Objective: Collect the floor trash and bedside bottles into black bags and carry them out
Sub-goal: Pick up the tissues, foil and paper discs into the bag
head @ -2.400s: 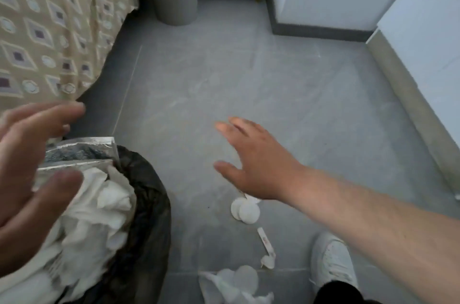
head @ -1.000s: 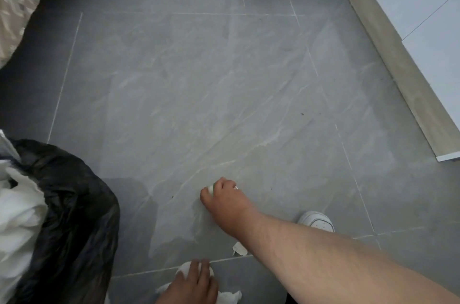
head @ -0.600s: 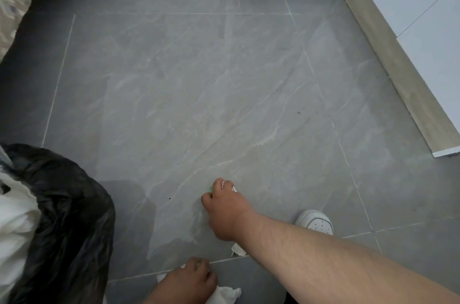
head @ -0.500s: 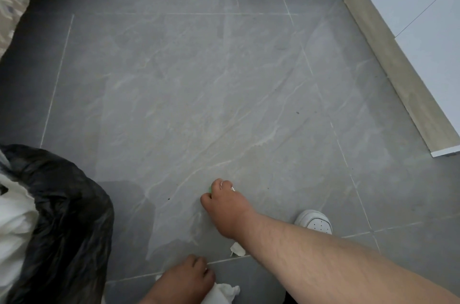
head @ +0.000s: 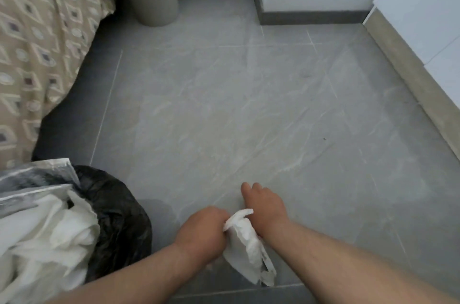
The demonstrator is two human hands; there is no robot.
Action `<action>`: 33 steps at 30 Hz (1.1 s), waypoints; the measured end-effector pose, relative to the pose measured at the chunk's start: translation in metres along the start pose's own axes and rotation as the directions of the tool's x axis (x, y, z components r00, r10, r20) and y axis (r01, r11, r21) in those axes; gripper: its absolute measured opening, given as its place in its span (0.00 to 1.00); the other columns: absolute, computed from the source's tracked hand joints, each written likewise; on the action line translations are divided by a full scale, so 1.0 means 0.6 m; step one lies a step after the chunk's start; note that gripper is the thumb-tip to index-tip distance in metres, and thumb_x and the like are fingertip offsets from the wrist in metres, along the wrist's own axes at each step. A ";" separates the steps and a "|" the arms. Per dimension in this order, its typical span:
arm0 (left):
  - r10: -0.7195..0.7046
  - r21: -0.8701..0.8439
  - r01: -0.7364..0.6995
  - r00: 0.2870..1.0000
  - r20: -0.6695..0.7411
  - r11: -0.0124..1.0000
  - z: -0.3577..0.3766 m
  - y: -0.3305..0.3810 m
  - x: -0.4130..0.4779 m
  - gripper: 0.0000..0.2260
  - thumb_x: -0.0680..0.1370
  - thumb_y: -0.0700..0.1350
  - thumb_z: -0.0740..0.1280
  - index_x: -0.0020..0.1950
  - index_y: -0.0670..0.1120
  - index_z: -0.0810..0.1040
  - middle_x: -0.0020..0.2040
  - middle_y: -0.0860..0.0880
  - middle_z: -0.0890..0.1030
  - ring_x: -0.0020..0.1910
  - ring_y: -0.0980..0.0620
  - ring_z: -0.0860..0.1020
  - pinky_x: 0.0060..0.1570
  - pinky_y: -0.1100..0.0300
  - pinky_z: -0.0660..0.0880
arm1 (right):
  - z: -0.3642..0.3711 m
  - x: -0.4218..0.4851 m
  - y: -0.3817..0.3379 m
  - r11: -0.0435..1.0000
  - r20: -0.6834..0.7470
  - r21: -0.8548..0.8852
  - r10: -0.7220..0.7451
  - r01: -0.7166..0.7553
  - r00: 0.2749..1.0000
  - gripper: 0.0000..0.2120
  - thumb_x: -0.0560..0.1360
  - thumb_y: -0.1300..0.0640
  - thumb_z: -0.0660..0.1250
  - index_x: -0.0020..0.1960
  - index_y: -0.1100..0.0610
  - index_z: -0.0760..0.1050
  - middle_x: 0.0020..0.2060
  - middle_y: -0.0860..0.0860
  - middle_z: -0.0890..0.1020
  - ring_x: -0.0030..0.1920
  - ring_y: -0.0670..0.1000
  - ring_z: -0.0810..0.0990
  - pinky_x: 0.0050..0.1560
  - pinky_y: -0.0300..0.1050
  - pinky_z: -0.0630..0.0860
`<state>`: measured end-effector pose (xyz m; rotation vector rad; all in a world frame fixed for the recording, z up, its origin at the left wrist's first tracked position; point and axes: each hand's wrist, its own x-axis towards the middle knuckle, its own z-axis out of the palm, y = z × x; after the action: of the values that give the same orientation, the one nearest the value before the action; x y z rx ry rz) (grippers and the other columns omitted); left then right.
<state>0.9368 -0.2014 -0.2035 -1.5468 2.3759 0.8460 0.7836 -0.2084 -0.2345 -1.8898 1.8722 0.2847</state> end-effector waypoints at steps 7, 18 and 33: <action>-0.065 -0.220 0.039 0.992 -0.111 0.975 -0.175 -0.019 0.001 0.05 0.66 0.41 0.60 0.34 0.48 0.74 0.40 0.46 0.83 0.42 0.49 0.81 0.35 0.64 0.72 | -0.139 -0.008 -0.012 0.934 -0.038 0.335 0.143 -0.123 0.989 0.08 0.73 0.54 0.61 0.44 0.55 0.62 0.40 0.54 0.75 0.40 0.57 0.75 0.35 0.48 0.66; -0.468 -0.751 0.134 0.848 -0.251 0.646 -0.302 -0.112 -0.260 0.07 0.67 0.33 0.62 0.32 0.43 0.76 0.22 0.53 0.77 0.22 0.62 0.74 0.23 0.68 0.70 | -0.299 -0.122 -0.178 0.688 -0.180 0.721 0.071 0.083 0.981 0.12 0.67 0.72 0.58 0.42 0.55 0.67 0.38 0.53 0.72 0.27 0.55 0.68 0.23 0.46 0.72; -0.835 -0.898 0.229 0.502 -0.223 0.377 -0.229 -0.299 -0.354 0.22 0.70 0.29 0.65 0.64 0.37 0.74 0.42 0.49 0.80 0.40 0.52 0.76 0.37 0.61 0.70 | -0.276 -0.128 -0.332 0.418 0.049 0.907 0.018 -0.052 0.999 0.14 0.69 0.75 0.58 0.46 0.57 0.70 0.48 0.54 0.78 0.31 0.54 0.75 0.25 0.44 0.74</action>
<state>1.2099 -0.1643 -0.0609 -3.3076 1.3247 1.3974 0.9472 -0.2227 -0.0198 -1.0273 1.4997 -0.6191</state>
